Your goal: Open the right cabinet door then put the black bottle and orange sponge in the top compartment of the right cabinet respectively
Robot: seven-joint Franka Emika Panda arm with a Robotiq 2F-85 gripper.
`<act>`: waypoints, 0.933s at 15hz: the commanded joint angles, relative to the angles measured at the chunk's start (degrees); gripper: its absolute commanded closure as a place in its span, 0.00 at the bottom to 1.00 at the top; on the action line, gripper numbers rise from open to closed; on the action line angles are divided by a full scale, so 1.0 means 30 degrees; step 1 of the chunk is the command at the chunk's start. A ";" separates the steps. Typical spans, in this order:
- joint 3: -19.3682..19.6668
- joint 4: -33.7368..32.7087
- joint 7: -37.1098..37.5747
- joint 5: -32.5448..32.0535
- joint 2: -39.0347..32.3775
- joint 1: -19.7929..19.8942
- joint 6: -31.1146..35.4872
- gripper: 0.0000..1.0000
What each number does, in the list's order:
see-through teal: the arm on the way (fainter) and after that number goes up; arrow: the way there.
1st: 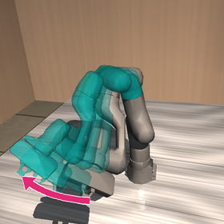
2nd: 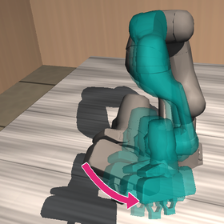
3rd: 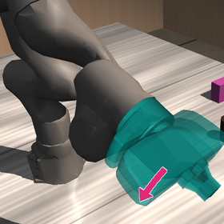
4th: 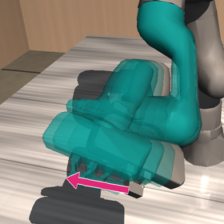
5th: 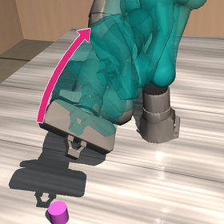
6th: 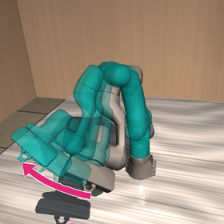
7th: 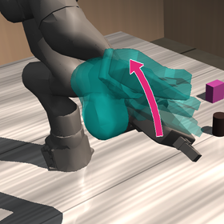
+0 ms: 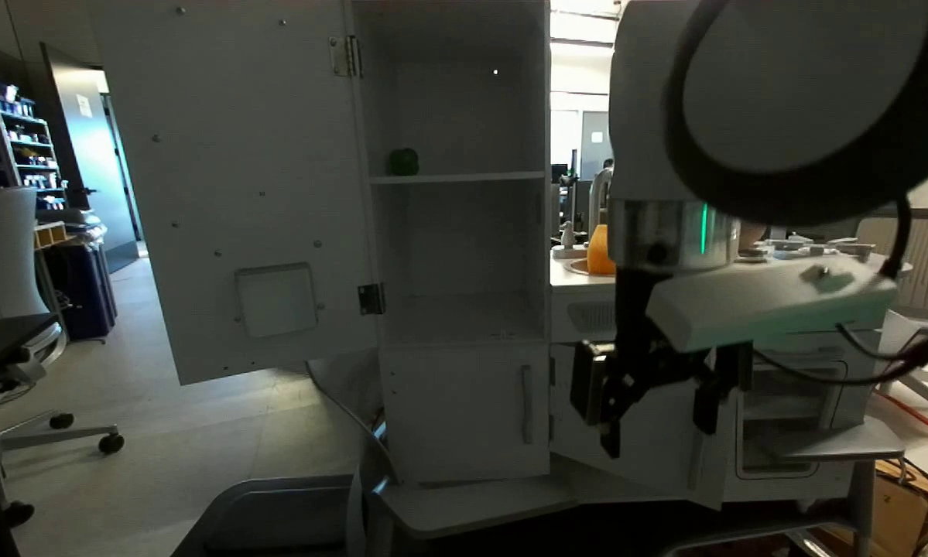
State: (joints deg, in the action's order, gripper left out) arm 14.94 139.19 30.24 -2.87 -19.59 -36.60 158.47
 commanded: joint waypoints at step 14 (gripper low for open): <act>-0.2426 -0.5129 -0.5729 -0.4451 0.5646 1.2229 -0.6372 0.00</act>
State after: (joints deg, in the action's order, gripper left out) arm 9.77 127.23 15.12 -18.03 2.54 -2.62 136.63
